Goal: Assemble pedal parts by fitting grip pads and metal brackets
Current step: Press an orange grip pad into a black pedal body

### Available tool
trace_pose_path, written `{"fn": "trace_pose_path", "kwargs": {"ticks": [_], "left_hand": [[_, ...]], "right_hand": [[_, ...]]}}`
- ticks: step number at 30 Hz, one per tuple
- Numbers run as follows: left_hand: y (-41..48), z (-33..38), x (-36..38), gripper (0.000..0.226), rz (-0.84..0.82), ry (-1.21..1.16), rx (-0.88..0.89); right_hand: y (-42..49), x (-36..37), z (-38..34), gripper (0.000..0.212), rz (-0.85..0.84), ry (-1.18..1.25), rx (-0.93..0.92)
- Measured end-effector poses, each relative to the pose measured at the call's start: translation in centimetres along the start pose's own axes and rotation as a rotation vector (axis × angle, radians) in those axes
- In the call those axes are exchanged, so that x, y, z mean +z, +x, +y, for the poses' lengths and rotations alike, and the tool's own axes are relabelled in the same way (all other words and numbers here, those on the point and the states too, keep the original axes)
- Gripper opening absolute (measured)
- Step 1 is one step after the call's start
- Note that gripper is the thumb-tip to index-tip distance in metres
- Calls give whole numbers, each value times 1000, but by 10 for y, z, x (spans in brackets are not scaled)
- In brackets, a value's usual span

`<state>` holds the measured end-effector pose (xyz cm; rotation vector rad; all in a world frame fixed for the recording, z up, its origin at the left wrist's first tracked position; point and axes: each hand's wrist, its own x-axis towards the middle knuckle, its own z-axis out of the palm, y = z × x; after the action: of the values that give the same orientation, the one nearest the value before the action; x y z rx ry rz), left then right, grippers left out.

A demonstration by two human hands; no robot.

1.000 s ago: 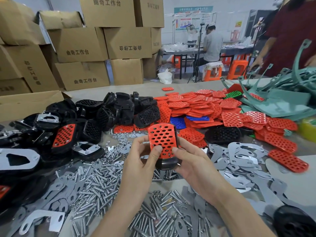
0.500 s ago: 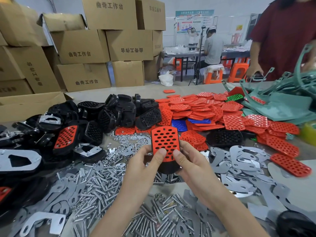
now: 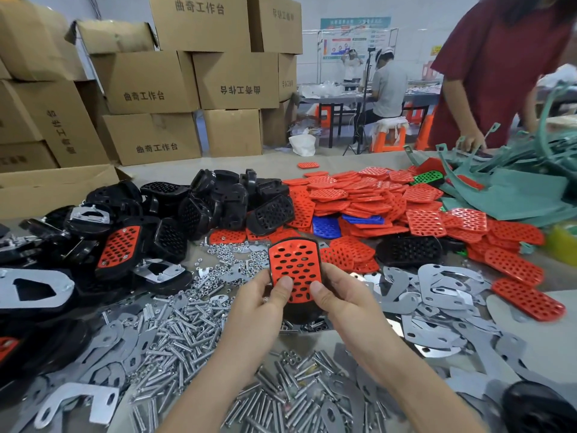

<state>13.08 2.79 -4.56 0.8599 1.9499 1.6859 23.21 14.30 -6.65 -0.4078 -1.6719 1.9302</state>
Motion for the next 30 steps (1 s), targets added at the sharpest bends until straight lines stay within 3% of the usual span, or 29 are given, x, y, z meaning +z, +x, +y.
{"fn": "trace_pose_path", "kwargs": {"ticks": [6, 11, 17, 21, 26, 30], "left_hand": [[1, 1, 4, 15, -26, -84, -12], [0, 3, 6, 44, -43, -150, 11], [-1, 3, 5, 17, 34, -181, -16], [-3, 6, 5, 17, 29, -241, -20], [-3, 11, 7, 42, 6, -316, -50], [-3, 10, 7, 38, 2, -310, -29]], "right_hand": [[-3, 8, -7, 39, 81, -70, -35], [-4, 11, -5, 32, 125, -65, -67], [-5, 14, -8, 22, 89, -112, -83], [-6, 13, -11, 21, 62, -101, -64], [-7, 12, -16, 25, 63, -42, 2], [-7, 14, -17, 27, 87, 3, 12]]}}
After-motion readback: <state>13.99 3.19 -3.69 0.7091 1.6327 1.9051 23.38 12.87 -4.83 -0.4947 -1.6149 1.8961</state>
